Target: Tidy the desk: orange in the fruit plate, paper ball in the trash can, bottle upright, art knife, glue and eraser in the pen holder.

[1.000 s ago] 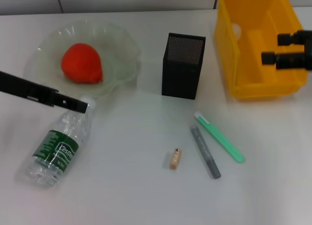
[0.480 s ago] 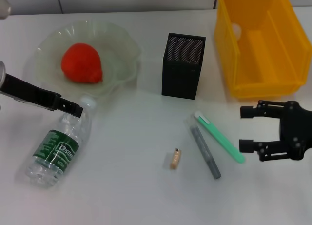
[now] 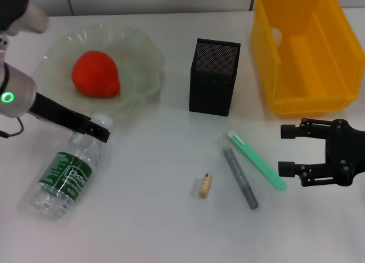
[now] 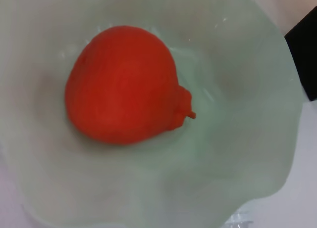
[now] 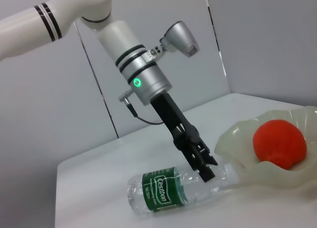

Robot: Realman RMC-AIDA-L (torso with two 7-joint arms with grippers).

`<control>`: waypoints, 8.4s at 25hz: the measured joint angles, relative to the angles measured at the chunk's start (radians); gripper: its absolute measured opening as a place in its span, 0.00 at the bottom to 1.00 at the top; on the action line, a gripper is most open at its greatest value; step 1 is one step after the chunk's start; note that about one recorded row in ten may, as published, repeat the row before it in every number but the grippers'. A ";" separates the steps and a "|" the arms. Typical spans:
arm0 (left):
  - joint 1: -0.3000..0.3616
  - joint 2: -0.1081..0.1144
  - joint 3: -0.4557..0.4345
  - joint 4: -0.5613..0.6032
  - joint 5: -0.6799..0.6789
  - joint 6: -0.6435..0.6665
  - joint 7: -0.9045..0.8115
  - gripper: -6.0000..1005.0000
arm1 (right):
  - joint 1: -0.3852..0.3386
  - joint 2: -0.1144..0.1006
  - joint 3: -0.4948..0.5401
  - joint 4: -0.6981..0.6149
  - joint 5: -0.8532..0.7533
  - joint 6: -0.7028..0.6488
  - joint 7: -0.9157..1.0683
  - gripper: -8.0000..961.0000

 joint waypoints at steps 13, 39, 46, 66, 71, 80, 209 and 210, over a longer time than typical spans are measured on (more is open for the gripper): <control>-0.002 -0.007 0.215 -0.001 -0.033 -0.099 -0.083 0.73 | -0.005 -0.001 0.014 0.002 0.002 -0.006 0.001 0.88; 0.193 0.004 0.183 0.276 -0.348 0.007 0.096 0.45 | -0.008 0.007 0.036 0.006 0.008 -0.015 0.014 0.88; 0.266 0.005 -0.041 0.236 -0.593 0.108 0.366 0.45 | 0.004 0.014 0.040 0.013 0.030 -0.024 0.047 0.88; 0.321 0.008 -0.542 -0.590 -0.988 0.321 1.585 0.45 | 0.080 0.034 0.040 0.161 0.119 -0.007 0.078 0.88; 0.331 0.007 -0.647 -0.752 -0.990 0.304 1.858 0.45 | 0.087 0.035 0.040 0.185 0.126 0.002 0.075 0.88; 0.322 0.004 -0.668 -0.833 -0.990 0.247 1.975 0.45 | 0.108 0.037 0.040 0.234 0.127 0.002 0.049 0.88; 0.301 0.067 -0.489 -0.615 -0.635 0.277 1.484 0.78 | 0.481 0.042 -0.980 -0.240 -0.579 0.466 1.326 0.14; 0.300 0.067 -0.489 -0.615 -0.635 0.278 1.484 0.78 | 0.481 0.042 -0.980 -0.240 -0.579 0.466 1.326 0.16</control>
